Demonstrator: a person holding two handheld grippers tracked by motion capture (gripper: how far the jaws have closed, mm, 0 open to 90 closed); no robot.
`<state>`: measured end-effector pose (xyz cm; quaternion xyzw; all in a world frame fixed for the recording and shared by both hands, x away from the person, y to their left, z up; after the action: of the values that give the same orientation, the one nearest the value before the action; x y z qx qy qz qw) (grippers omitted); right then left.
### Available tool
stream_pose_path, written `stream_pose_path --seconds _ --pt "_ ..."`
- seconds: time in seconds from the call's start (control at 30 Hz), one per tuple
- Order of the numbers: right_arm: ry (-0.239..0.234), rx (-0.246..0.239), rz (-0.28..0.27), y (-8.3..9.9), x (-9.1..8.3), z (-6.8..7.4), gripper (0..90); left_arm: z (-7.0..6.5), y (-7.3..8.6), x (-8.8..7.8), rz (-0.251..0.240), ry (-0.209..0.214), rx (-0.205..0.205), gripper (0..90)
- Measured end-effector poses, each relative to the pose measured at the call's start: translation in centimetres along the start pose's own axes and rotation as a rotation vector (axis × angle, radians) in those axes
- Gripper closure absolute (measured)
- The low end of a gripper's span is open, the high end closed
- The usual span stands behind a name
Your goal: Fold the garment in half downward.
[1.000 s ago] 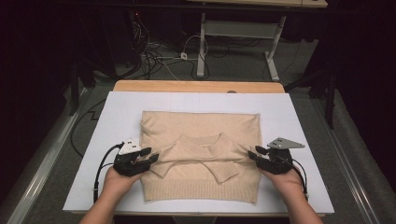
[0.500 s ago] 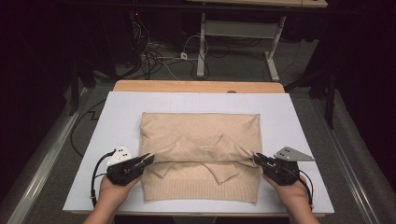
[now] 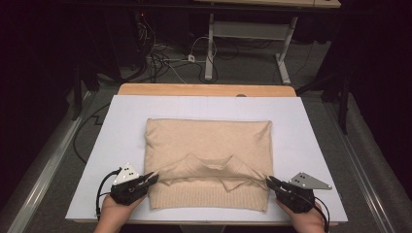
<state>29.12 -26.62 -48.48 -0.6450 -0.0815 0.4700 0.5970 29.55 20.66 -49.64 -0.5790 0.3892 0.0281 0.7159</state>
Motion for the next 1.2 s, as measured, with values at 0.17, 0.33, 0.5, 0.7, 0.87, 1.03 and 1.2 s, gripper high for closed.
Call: stream_pose_path --seconds 0.17,0.33,0.5,0.7,0.87,1.03,1.2 --pt "0.012 -0.012 0.016 0.3 0.1 0.3 79.2 -0.3 0.2 -0.2 0.007 0.005 -0.007 70.9" --pt "-0.014 -0.001 0.009 0.2 0.0 0.2 67.5 -0.7 -0.5 -0.3 -0.003 -0.014 -0.041 45.9" --pt "-0.028 -0.006 -0.031 -0.6 -0.1 0.6 57.4 -1.2 -2.0 -0.1 -0.028 -0.022 -0.061 28.9" --pt "-0.032 -0.016 -0.041 -1.6 0.5 1.0 52.7 -1.4 -2.3 0.5 -0.024 -0.011 -0.032 34.5" --pt "-0.030 -0.019 -0.053 -2.1 0.7 1.1 52.6 -1.3 -2.2 0.7 -0.016 0.012 -0.014 45.8" --pt "-0.049 0.009 -0.075 -2.3 0.9 1.3 51.3 -1.5 -2.2 0.7 0.011 0.043 0.004 62.8" --pt "-0.031 -0.017 -0.066 -2.9 1.0 1.5 53.5 -1.4 -1.7 0.6 0.008 0.057 0.021 75.5"
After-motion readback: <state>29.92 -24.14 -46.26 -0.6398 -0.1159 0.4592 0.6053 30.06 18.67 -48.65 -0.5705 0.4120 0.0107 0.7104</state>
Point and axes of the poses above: each handheld gripper's, and its own axes: x roughly forward along the jaws, y roughly out of its underside, z roughly to its left, the point moved 2 cm from there along x, roughly forward along the jaws, and after that the axes turned 12 degrees about -y, right-handed, at the moved point
